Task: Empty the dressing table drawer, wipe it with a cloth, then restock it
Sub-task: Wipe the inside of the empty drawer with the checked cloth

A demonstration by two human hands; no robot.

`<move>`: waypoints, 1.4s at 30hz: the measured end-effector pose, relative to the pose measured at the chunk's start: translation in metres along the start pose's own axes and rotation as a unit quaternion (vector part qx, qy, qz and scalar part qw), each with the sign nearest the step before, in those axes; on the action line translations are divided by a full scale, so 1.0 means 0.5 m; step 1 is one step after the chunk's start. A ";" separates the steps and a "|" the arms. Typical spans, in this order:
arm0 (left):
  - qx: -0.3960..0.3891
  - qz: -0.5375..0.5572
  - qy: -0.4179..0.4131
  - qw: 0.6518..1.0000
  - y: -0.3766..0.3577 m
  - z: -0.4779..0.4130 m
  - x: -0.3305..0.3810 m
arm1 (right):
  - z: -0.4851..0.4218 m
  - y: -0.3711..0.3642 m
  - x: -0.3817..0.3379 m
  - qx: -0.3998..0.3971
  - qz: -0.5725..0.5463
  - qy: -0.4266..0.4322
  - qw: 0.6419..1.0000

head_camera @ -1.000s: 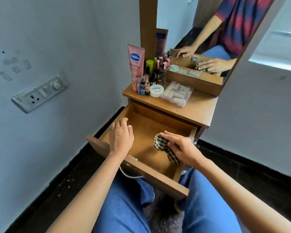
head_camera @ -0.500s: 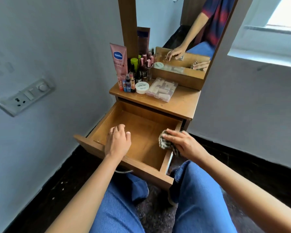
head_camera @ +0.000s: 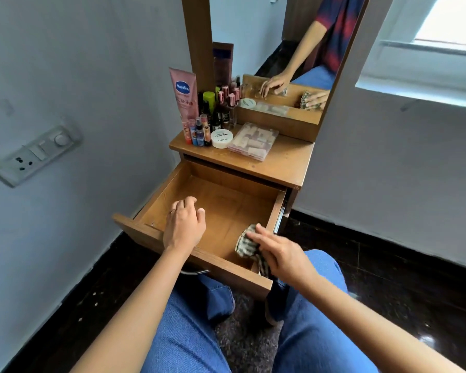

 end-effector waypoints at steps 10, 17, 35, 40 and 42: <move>-0.003 0.007 -0.017 1.000 0.001 -0.001 0.001 | -0.054 0.051 0.069 0.007 -0.009 -0.007 1.000; -0.002 0.011 -0.022 1.000 0.001 0.000 0.003 | -0.159 0.100 0.113 0.074 0.059 -0.102 0.990; -0.031 0.275 0.057 0.959 0.017 -0.023 0.060 | -0.008 0.051 -0.057 0.060 -0.158 -0.083 0.982; -0.071 0.357 0.054 0.930 0.012 -0.046 0.130 | -0.069 0.147 -0.030 0.231 -0.289 -0.249 0.895; -0.090 0.398 0.057 0.911 0.006 -0.062 0.163 | -0.109 0.177 -0.007 0.230 -0.441 -0.309 0.811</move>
Point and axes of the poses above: each hand's wrist, its own z-axis away from the middle knuckle, its own y-axis out of the back of the hand, x = y × z, the point moved 4 cm from there along -z, towards the middle knuckle, and after that the axes turned 7 degrees about -z, right-handed, at the moved point
